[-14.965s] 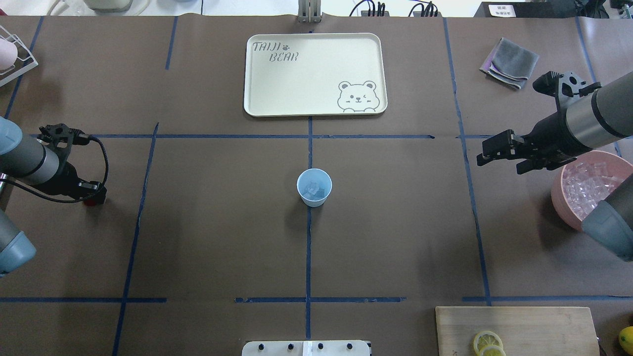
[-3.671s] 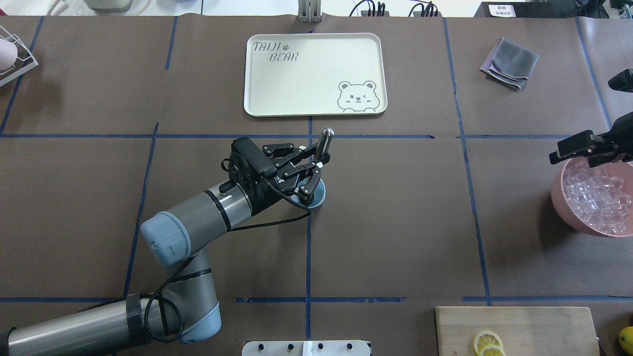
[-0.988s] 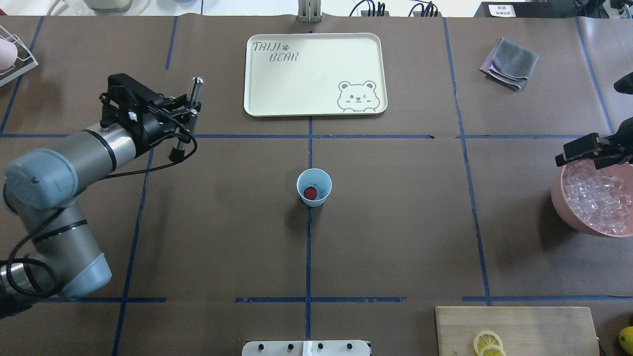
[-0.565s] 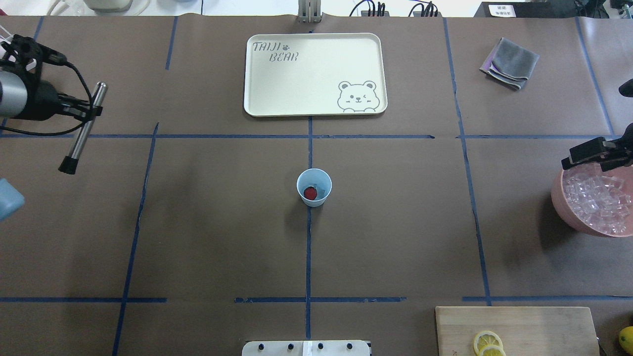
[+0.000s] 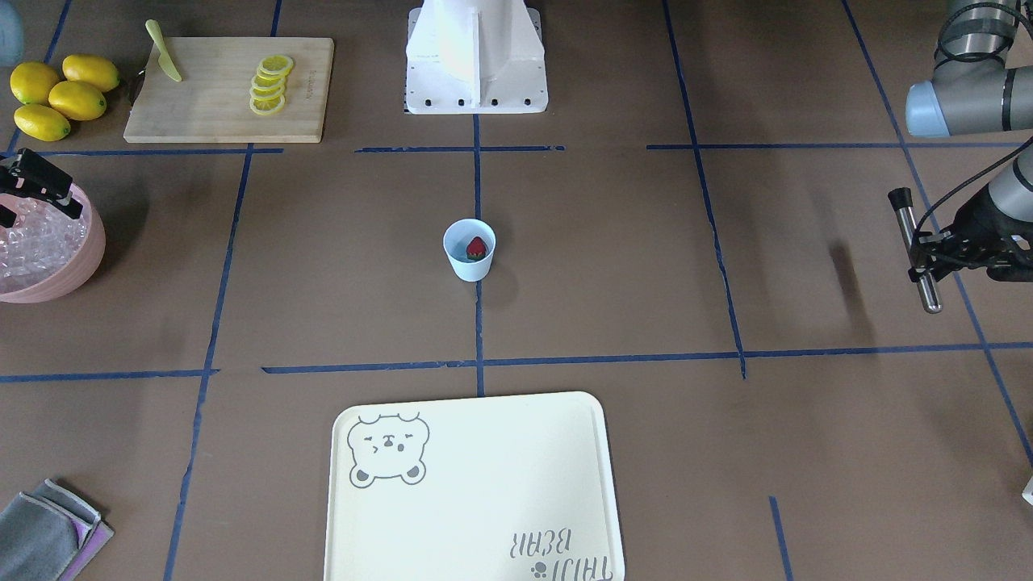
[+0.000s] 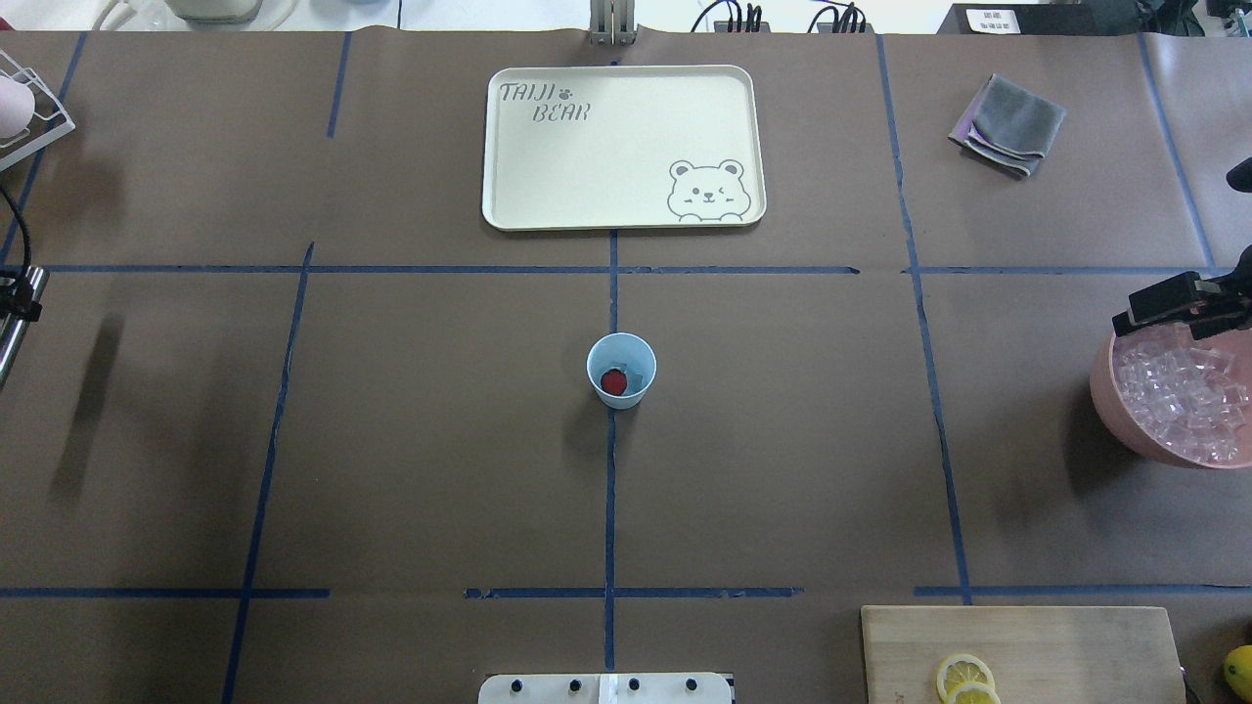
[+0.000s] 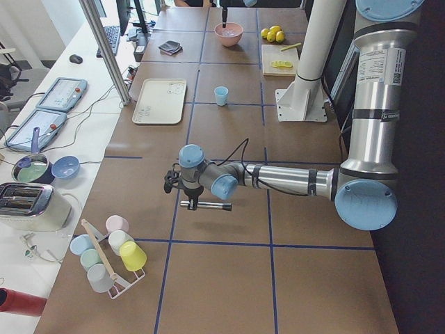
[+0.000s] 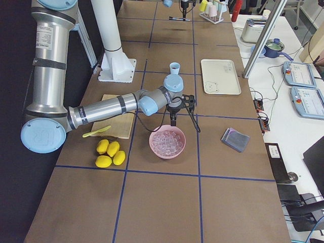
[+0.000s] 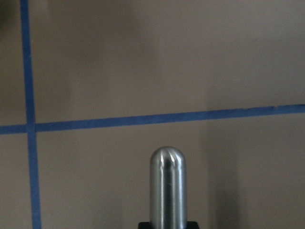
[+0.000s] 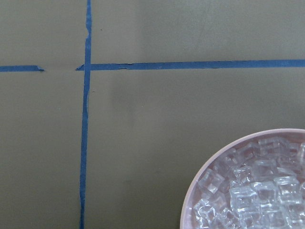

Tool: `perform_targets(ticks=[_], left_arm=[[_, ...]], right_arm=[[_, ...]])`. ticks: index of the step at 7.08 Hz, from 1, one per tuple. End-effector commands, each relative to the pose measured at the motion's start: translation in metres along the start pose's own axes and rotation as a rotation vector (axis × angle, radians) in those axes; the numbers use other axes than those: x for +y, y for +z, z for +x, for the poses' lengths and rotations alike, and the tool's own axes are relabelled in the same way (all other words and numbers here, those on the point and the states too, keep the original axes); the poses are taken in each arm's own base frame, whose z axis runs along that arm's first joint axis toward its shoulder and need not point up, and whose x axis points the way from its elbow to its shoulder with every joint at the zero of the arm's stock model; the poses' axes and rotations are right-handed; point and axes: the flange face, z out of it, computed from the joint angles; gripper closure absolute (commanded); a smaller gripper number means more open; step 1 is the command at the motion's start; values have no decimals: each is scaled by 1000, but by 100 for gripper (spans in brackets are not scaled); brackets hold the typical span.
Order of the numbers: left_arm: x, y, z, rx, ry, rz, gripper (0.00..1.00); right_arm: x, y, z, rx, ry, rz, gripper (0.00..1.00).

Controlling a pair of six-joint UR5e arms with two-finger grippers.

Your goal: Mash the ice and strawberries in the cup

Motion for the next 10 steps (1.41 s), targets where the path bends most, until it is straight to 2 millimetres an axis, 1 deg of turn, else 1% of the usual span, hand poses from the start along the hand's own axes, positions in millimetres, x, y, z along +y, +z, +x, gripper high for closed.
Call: perform_targets(ticks=[1,4,5,6,8,10], left_arm=[[5,19,-21,-22,-30,-36,98],[9,22,-25,-26,-34,-42,97],[10,26,-29,-30,-40,-49,96],[10,28,-29,-29,-37,-50,95],[12,37,-38,-12,-14,-22,95],[12,40,-39,-6,-3,-13,94]], right_arm=[[1,-1,-1,-1,-2,2,0],[1,-1,-1,-1,-2,2,0],[1,0,0,0,0,0,0],[1,0,0,0,0,0,0],[1,0,0,0,1,-1,0],[1,-1,-1,-1,1,1,0]])
